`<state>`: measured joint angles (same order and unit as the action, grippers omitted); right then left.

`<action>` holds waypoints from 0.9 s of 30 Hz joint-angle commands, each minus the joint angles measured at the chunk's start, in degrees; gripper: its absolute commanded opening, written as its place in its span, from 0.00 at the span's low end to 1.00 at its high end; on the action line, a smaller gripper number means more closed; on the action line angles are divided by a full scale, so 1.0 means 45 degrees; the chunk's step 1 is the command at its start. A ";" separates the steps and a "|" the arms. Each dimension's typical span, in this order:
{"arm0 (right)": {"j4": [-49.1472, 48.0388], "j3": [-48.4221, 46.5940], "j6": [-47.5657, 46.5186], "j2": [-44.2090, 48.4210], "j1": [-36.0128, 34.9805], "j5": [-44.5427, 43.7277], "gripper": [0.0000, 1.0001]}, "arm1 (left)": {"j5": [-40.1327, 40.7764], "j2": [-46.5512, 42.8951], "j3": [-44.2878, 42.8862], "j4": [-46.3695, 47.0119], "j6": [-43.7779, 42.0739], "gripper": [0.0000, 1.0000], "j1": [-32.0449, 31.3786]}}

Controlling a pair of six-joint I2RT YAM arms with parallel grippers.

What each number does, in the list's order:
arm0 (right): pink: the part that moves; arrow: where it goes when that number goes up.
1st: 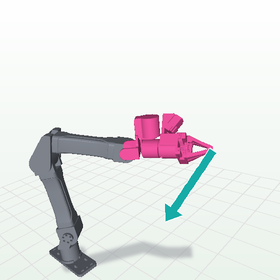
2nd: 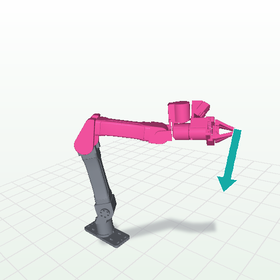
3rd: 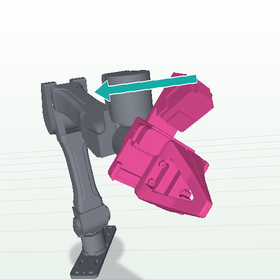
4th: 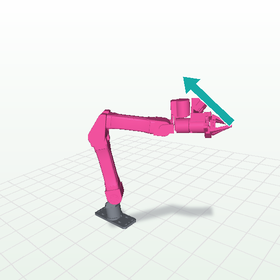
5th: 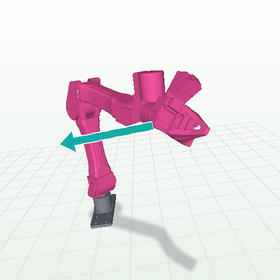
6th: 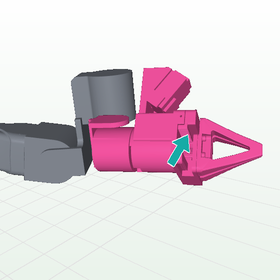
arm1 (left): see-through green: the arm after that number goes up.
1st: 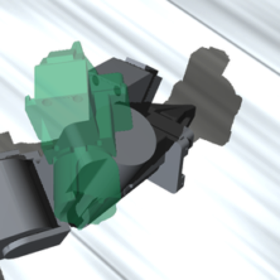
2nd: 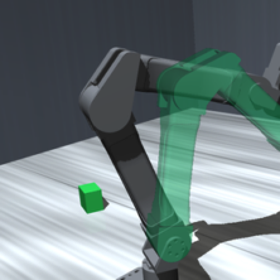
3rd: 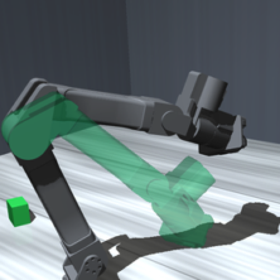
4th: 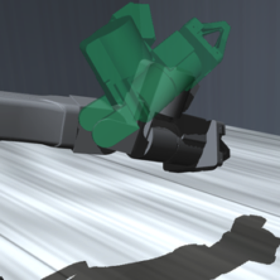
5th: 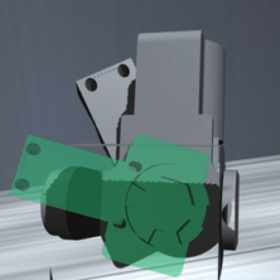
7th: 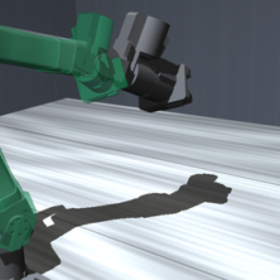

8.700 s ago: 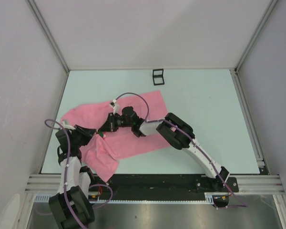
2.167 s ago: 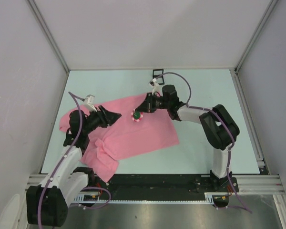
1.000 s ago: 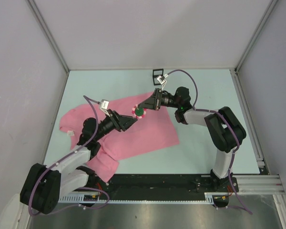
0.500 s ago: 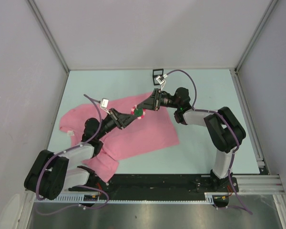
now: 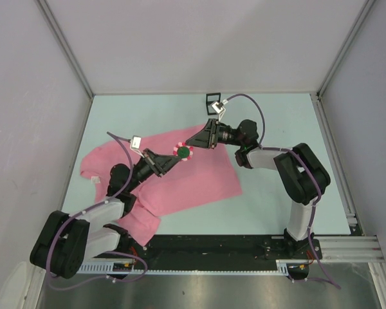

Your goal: Remove the brooch from the garment

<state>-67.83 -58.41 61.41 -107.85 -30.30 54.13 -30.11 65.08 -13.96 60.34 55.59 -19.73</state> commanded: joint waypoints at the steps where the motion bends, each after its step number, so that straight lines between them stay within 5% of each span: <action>1: -0.2208 0.0207 0.0982 -0.0193 0.0133 0.0217 0.42 | 0.0031 -0.0497 0.0269 0.0733 0.0262 0.00 0.0418; 11: -0.1000 0.0207 -0.0638 0.0159 -0.0394 0.0217 0.68 | -0.0223 -0.0302 0.0269 0.1454 0.2078 0.00 0.0907; 27: 0.2922 -0.0164 -0.3975 0.1077 -0.1176 -0.0680 0.65 | -0.0087 0.0148 0.0270 0.0327 0.3642 0.00 0.0887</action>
<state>-60.66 -57.52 50.76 -107.09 -34.74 53.19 -31.24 67.00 -12.67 62.52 70.15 -15.97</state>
